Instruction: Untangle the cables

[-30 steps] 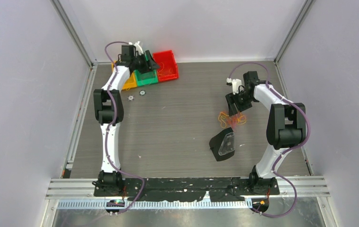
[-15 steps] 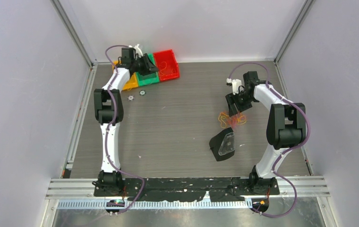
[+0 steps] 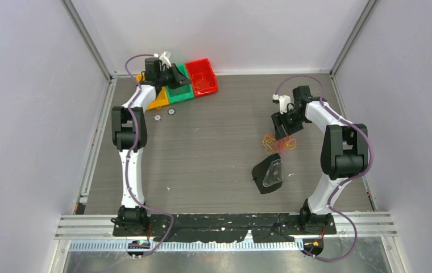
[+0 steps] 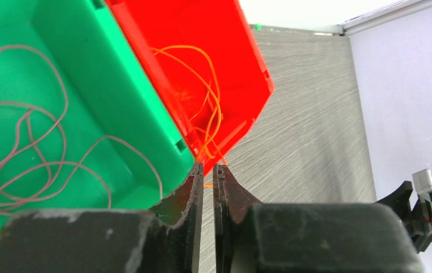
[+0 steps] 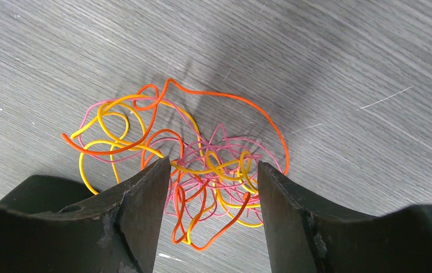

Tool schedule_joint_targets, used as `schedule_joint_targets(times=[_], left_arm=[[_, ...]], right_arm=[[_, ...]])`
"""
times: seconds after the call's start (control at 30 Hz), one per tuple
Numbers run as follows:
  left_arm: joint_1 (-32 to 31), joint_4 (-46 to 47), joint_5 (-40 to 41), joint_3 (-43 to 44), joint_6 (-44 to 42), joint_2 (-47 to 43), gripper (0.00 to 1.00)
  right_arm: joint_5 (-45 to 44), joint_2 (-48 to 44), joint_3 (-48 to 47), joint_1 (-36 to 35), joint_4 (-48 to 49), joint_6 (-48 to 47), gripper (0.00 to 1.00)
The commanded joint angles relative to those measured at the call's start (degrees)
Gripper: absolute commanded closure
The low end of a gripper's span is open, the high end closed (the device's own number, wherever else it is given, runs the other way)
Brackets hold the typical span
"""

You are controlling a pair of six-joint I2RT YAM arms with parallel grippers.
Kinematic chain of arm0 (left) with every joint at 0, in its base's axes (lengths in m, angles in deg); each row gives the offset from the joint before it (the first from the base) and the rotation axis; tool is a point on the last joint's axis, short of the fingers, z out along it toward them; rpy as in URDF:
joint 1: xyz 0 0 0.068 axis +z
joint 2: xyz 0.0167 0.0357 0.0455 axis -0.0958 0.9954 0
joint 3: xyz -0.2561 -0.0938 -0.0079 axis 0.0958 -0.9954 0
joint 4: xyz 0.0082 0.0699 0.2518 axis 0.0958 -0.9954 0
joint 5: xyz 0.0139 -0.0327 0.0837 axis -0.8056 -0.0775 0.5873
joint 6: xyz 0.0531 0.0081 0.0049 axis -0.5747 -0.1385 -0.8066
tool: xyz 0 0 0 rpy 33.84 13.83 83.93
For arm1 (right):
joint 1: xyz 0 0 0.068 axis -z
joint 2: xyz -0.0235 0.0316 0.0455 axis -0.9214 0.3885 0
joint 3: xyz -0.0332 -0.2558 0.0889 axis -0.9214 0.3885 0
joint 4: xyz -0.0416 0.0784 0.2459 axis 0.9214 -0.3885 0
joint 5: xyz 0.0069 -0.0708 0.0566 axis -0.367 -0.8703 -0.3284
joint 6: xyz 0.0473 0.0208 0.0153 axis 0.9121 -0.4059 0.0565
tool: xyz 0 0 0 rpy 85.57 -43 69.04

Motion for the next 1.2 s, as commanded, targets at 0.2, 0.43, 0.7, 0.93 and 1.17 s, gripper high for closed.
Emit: schedule_joint_targets(times=[0.2, 0.43, 0.7, 0.93, 1.17], left_arm=[[-1.4, 6.1, -1.6, 4.1, 0.4, -3.2, 1.00], [-2.2, -0.4, 2.5, 8.7, -2.4, -0.6, 0.78], [-3.2, -6.3, 11.4, 10.5, -10.4, -2.0, 0.54], [-4.0, -9.9, 11.4, 17.1, -9.8, 2.8, 0.58], [-4.5, -9.8, 12.0, 18.9, -7.7, 4.9, 0.61]], right_arm=[[1.0, 0.2, -1.0, -0.1, 0.0, -0.4, 0.37], [1.3, 0.5, -1.5, 0.0, -0.3, -0.4, 0.37], [1.5, 0.9, -1.8, 0.0, -0.3, -0.4, 0.37], [1.1, 1.2, -2.1, -0.1, -0.3, -0.5, 0.37], [1.0, 1.4, -2.4, -0.1, -0.3, -0.5, 0.37]])
